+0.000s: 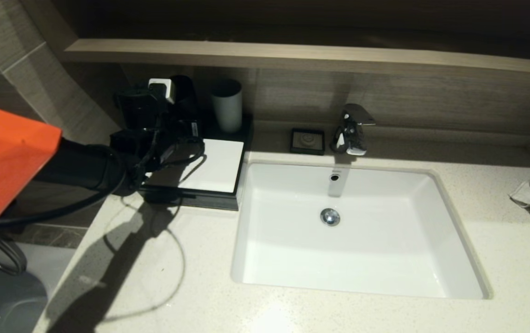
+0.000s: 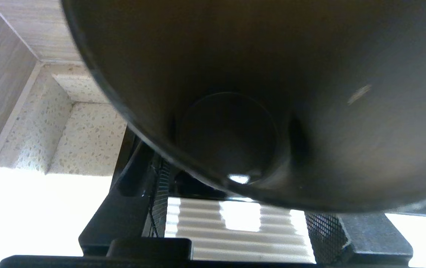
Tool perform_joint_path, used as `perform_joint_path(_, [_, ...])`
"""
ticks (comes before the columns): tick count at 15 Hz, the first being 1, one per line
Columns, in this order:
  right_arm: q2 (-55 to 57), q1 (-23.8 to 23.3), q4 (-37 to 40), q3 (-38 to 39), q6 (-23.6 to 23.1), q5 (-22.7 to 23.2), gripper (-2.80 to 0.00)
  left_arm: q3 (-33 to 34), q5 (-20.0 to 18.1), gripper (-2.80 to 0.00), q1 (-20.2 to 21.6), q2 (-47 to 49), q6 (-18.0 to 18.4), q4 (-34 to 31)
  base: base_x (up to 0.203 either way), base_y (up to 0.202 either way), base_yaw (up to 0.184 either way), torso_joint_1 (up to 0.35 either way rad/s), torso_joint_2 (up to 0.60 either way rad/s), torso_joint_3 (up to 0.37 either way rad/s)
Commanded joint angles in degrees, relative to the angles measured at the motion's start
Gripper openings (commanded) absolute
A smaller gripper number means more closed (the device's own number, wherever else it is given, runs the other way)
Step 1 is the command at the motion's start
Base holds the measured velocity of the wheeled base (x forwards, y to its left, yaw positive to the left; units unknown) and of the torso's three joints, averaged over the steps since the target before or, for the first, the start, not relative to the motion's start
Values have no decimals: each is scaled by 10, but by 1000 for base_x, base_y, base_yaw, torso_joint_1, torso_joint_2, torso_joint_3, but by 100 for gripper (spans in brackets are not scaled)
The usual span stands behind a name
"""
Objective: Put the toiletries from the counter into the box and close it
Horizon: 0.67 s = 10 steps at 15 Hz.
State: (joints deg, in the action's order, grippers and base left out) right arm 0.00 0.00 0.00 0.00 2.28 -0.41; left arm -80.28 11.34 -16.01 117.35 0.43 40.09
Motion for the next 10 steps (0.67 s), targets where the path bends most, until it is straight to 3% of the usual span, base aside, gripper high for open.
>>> perform_joint_path(1, [0,0,0,0,0,0,-280,-4,1,-280,0,4,0,2,0,0,0,0,0,0])
perform_joint_path(10, [0,0,0,0,0,0,-280,-22,1,-280,0,20,0,2,0,0,0,0,0,0])
